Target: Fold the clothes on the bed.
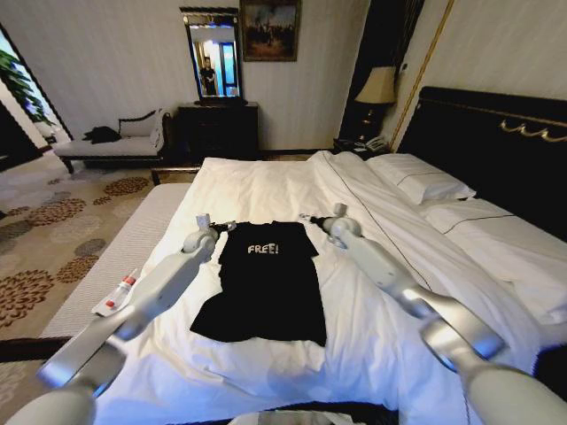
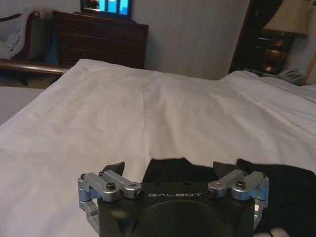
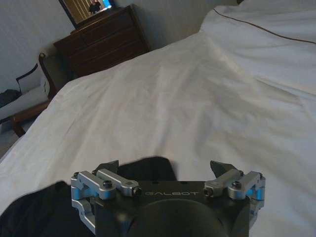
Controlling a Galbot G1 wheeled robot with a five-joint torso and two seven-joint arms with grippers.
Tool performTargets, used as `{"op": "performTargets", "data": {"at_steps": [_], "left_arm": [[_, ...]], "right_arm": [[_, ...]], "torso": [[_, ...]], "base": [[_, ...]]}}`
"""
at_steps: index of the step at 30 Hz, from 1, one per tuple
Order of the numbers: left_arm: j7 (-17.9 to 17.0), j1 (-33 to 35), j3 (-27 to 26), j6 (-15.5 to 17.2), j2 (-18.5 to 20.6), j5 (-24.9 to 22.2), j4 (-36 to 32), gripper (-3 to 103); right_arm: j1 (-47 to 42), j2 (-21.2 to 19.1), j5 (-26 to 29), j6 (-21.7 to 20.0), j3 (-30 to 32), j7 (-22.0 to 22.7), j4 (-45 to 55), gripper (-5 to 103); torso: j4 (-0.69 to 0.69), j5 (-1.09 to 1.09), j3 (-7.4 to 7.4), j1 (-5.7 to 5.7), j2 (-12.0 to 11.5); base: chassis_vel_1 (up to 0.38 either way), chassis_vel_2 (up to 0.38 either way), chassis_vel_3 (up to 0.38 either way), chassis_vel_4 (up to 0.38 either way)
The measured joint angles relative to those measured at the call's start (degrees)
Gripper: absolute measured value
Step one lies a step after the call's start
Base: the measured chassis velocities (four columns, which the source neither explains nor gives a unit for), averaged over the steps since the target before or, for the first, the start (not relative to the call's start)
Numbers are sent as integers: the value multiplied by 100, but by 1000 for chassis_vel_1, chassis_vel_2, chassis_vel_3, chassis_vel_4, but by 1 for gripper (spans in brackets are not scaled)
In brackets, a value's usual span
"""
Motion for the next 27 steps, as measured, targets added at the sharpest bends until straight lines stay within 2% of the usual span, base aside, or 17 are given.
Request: {"op": "performTargets", "data": {"at_steps": [5, 6, 10, 11, 13, 14, 16, 17, 18, 21, 22, 24, 26, 27], "left_arm": [[35, 1334, -918, -43, 830, -38, -1063, 100], [35, 1334, -918, -43, 830, -38, -1063, 100], [195, 2510, -1571, -144, 1203, 131, -1864, 100], [195, 2510, -1571, -144, 1203, 131, -1864, 100], [250, 3165, -2021, -188, 1223, 270, -2294, 100], [250, 3165, -2021, -188, 1223, 270, -2294, 100], [297, 3774, -2517, -227, 1160, 368, -2664, 100], [297, 3774, -2517, -227, 1160, 368, -2664, 100], [343, 4093, -2738, -237, 1112, 414, -2804, 100], [553, 5047, -3292, -296, 921, 611, -3068, 100], [553, 5047, -3292, -296, 921, 611, -3068, 100], [675, 5567, -3605, -328, 749, 689, -3214, 100], [835, 6063, -3920, -391, 523, 797, -3361, 100], [835, 6063, -3920, -391, 523, 797, -3361, 100]], "right_arm": [[-1130, -476, 52, -38, 598, 155, 1278, 100], [-1130, -476, 52, -38, 598, 155, 1278, 100], [-1984, -804, -70, -16, 1134, 254, 2401, 100], [-1984, -804, -70, -16, 1134, 254, 2401, 100], [-2576, -937, -47, -17, 1488, 359, 3066, 100], [-2576, -937, -47, -17, 1488, 359, 3066, 100], [-3421, -1012, -97, -46, 1973, 374, 3687, 100], [-3421, -1012, -97, -46, 1973, 374, 3687, 100], [-3831, -1016, -175, -56, 2256, 359, 3940, 100], [-4856, -885, -311, -96, 2982, 310, 4498, 100], [-4856, -885, -311, -96, 2982, 310, 4498, 100], [-5417, -753, -379, -121, 3306, 281, 4757, 100], [-5956, -590, -499, -146, 3564, 230, 4978, 100], [-5956, -590, -499, -146, 3564, 230, 4978, 100]], "torso": [[8, 1, 0, -1, 0], [8, 1, 0, -1, 0], [4, -3, 0, -1, 1], [4, -3, 0, -1, 1], [4, -1, 0, -1, 1], [4, -1, 0, -1, 1], [3, 2, 0, 0, 1], [3, 2, 0, 0, 1], [2, 1, 0, 0, 1], [4, -1, 0, -1, 1], [4, -1, 0, -1, 1], [7, -1, 0, -1, 0], [4, -1, 0, 0, 0], [4, -1, 0, 0, 0]], "base": [[0, 0, 0, 0], [0, 0, 0, 0], [0, 0, 0, 0], [0, 0, 0, 0], [0, 0, 0, 0], [0, 0, 0, 0], [0, 0, 0, 0], [0, 0, 0, 0], [0, 0, 0, 0], [0, 0, 0, 0], [0, 0, 0, 0], [0, 0, 0, 0], [0, 0, 0, 0], [0, 0, 0, 0]]}}
